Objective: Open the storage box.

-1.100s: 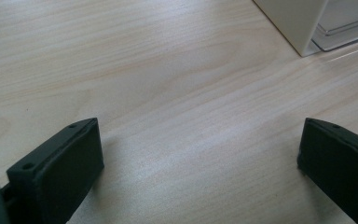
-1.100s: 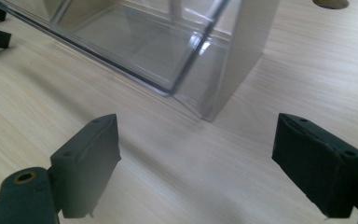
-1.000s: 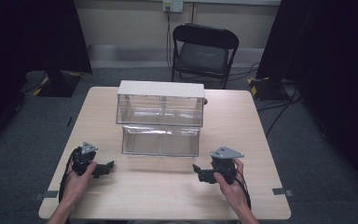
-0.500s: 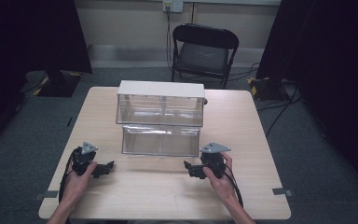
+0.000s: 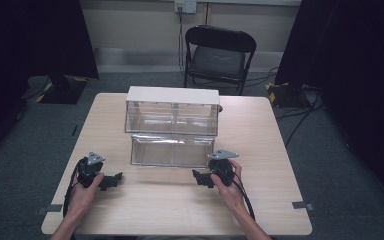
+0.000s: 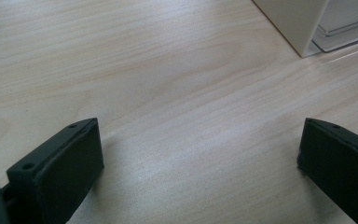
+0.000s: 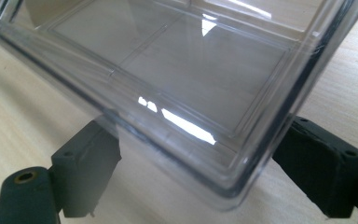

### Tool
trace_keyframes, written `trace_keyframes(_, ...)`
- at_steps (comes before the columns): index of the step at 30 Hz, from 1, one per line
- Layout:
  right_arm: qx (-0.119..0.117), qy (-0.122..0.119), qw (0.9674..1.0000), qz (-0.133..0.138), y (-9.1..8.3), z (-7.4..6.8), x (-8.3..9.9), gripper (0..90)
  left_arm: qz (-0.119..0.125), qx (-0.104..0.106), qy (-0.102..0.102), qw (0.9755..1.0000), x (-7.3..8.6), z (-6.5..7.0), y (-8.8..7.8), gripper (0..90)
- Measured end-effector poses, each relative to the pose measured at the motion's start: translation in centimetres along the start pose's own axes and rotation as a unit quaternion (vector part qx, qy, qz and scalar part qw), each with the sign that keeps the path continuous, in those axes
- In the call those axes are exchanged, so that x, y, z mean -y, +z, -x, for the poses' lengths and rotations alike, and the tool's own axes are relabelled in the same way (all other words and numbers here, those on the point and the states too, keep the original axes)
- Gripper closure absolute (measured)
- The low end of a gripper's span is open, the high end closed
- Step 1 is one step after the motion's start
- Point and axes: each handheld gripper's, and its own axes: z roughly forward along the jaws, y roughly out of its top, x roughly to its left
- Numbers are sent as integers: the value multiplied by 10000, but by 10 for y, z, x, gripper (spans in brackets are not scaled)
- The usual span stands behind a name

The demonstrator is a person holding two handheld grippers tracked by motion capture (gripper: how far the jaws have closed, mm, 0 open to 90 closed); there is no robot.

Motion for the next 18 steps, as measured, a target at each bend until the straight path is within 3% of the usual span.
trace_keyframes(18,24,52,9997,228,-6,-4,-3,133,-2,0,1,10000,0,0,0,0)
